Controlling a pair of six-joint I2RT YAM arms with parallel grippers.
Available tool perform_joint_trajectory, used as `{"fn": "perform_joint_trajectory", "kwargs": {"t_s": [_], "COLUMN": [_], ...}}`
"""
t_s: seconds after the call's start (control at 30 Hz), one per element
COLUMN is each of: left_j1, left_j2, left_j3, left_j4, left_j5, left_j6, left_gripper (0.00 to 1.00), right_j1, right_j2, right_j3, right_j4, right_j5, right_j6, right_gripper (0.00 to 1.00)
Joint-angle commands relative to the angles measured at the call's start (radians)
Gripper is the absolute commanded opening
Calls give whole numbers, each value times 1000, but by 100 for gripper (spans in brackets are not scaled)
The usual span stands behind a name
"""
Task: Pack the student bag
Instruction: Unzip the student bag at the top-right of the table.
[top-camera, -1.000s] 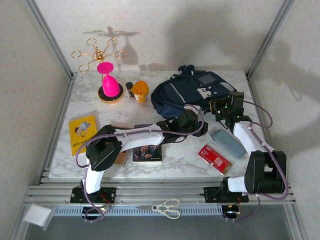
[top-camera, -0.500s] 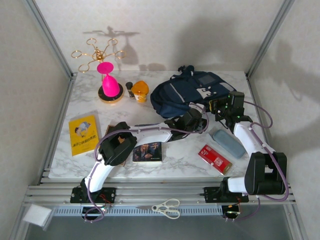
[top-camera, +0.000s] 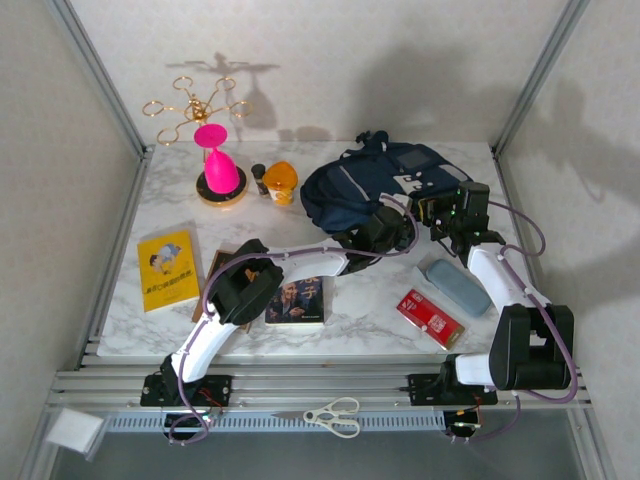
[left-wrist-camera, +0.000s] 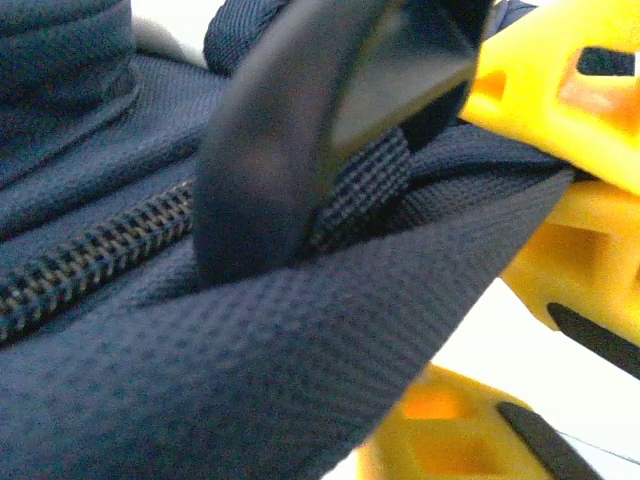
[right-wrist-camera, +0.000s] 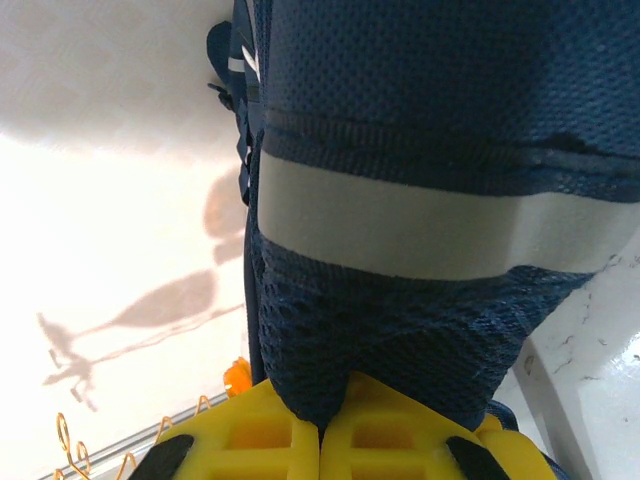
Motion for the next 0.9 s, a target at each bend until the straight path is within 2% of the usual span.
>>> {"fn": "perform_joint_trajectory", "kwargs": {"t_s": [0.0,0.07,0.13,0.5,0.7,0.87], "left_j1": [15,15,15,17,20,20], "left_j2": [-37,-55,-69,-167,-269,-332], "left_j3": [-54,-83,-105,-234,-349,-419], "left_j4": [81,119,131,89,27,11], "left_j5": [4,7,10,24,29,102], "left_j6": [4,3,1,-28,-70,-116], "left_gripper": [12,4,0,0,0,0], "right_j1": [4,0,-2,-62,-139,-179], "right_j2": [-40,-36,-35,-12,21,88], "right_j3": [11,16,23,67,100,147], "right_j4": [45,43,40,13,-12,-24], "right_j5": [-27,-25,-15,-19,-50,-76], "right_j6": [-7,-15,-24,-107,-179,-261], "right_gripper": [0,0,0,0,0,0]}}
